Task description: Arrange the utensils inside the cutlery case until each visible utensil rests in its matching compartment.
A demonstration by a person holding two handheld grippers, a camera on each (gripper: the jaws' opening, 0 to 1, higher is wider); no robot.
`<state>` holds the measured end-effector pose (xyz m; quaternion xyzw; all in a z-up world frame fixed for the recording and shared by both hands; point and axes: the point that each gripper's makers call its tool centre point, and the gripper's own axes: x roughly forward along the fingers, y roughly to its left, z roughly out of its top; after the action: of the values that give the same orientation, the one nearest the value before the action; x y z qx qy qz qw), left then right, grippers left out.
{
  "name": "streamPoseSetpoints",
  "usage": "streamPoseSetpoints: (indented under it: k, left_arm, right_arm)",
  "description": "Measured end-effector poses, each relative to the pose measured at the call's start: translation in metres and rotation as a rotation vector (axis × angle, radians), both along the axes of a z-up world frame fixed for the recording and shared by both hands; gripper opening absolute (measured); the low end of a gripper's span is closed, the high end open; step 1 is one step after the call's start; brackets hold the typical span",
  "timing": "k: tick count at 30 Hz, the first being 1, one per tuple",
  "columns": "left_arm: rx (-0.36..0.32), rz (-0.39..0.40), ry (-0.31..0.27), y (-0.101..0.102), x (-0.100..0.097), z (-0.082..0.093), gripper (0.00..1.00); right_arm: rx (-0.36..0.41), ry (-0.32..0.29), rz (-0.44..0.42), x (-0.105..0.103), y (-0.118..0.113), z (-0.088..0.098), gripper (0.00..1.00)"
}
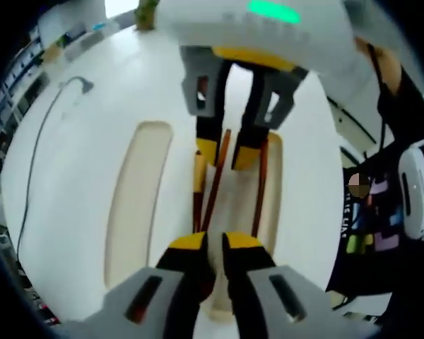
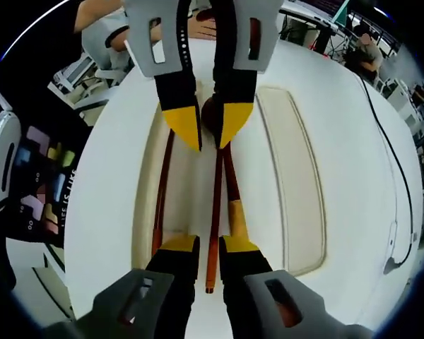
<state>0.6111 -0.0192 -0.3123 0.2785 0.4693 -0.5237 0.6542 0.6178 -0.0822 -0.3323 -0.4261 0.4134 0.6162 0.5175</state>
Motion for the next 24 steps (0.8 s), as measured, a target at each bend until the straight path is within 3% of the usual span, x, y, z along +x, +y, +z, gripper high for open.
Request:
streamPoseSetpoints:
  k: [24]
  left_arm:
    - [0.07,-0.059,-0.033,0.011,0.004,-0.016,0.07]
  right_arm:
    - [-0.013,0.003,0.029,0.0,-0.01,-0.01,0.09]
